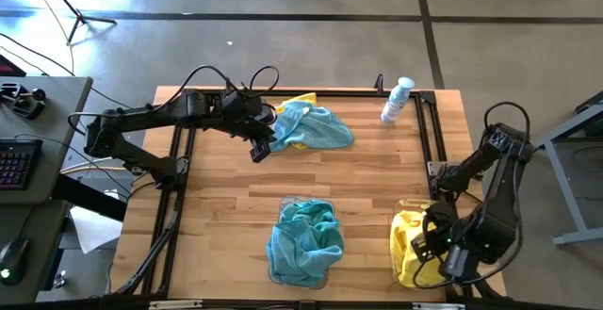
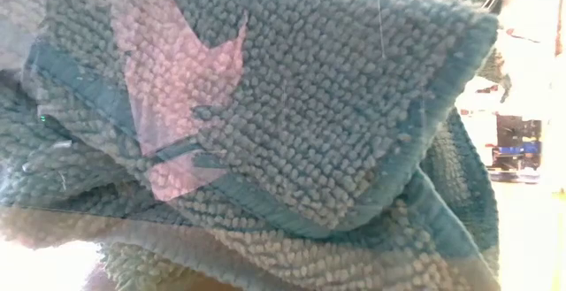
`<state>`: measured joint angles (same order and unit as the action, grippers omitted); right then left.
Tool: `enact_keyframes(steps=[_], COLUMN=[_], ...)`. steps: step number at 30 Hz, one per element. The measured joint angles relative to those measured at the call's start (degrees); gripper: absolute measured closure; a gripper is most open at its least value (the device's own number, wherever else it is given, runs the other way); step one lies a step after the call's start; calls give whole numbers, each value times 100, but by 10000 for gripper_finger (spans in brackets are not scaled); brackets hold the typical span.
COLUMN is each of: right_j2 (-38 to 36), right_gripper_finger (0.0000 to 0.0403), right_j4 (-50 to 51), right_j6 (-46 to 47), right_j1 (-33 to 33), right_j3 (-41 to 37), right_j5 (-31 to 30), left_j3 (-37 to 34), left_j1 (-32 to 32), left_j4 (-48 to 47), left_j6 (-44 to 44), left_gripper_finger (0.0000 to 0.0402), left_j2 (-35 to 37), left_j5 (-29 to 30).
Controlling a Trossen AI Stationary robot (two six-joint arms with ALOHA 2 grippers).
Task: Sort microfiber towel by color & place in baskets
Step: Put the yellow towel into the right transparent bin
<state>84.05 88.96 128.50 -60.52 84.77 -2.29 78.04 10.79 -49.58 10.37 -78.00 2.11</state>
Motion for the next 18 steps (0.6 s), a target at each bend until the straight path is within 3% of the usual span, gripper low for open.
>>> enact_keyframes(steps=[4, 10, 18], right_j2=[9, 7, -13], right_gripper_finger=[391, 374, 384], right_j4=[-541, -1677, -3055], right_j6=[-102, -46, -127], right_j1=[84, 293, 497], right_j3=[-813, -2096, -3416], right_j5=[5, -134, -129], left_j3=[0, 0, 0], left_j1=[0, 0, 0], left_j4=[2, 24, 188], left_j6=[-2, 1, 96], left_gripper_finger=[310, 310, 310], left_j2=[0, 0, 0], left_j5=[2, 24, 25])
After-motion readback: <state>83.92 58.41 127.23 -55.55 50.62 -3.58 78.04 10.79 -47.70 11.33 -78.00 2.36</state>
